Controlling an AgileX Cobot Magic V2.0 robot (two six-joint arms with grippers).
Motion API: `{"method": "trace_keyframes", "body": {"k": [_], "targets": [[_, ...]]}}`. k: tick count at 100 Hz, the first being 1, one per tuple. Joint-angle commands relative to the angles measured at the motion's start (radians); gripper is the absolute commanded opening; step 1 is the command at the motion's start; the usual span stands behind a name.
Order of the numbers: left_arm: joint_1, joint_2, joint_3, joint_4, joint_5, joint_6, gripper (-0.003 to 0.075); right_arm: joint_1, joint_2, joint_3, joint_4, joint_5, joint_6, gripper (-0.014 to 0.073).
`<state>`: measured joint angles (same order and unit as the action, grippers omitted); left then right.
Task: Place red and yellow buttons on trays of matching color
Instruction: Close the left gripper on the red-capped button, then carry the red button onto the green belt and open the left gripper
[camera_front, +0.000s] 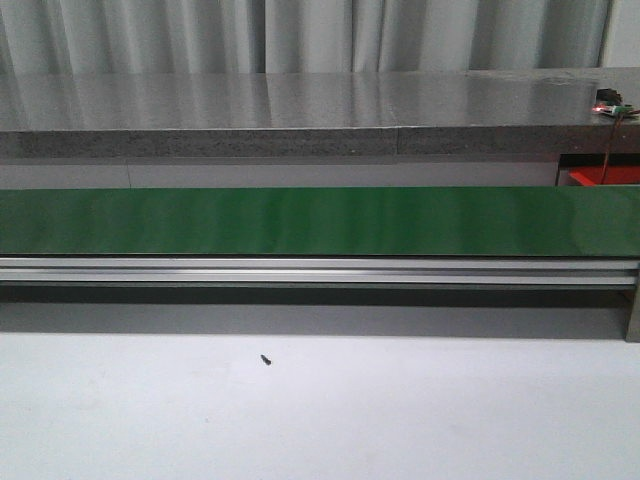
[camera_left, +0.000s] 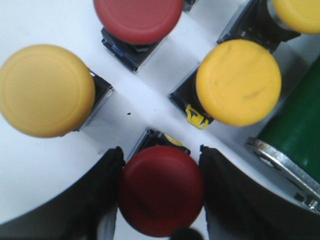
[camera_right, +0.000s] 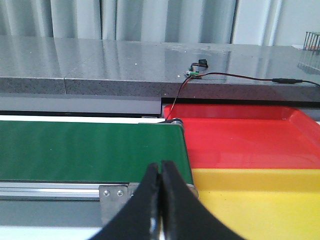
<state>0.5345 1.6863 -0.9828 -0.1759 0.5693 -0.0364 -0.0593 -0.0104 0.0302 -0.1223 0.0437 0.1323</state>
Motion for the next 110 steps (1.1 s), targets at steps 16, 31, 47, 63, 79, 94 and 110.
{"method": "trace_keyframes", "body": {"k": [16,31,47,63,79,94,110], "targets": [[0.000,-0.110,-0.029,-0.008,0.043,0.001,0.0242,0.003,-0.017,-0.019,-0.003,-0.075,0.001,-0.0122],[0.000,-0.189,-0.031,-0.008,0.060,0.001,0.0242,0.003,-0.017,-0.019,-0.003,-0.075,0.001,-0.0122],[0.000,-0.229,-0.076,-0.004,0.130,0.003,0.0242,0.003,-0.017,-0.019,-0.003,-0.075,0.001,-0.0122],[-0.024,-0.232,-0.172,-0.004,0.198,0.036,0.0242,0.003,-0.017,-0.019,-0.003,-0.075,0.001,-0.0122],[-0.099,-0.232,-0.258,-0.004,0.207,0.036,0.0242,0.003,-0.017,-0.019,-0.003,-0.075,0.001,-0.0122],[-0.167,-0.201,-0.313,-0.004,0.201,0.036,0.0242,0.003,-0.017,-0.019,-0.003,-0.075,0.001,-0.0122],[-0.218,-0.102,-0.389,-0.020,0.223,0.036,0.0242,0.003,-0.017,-0.019,-0.003,-0.075,0.001,-0.0122]]}}
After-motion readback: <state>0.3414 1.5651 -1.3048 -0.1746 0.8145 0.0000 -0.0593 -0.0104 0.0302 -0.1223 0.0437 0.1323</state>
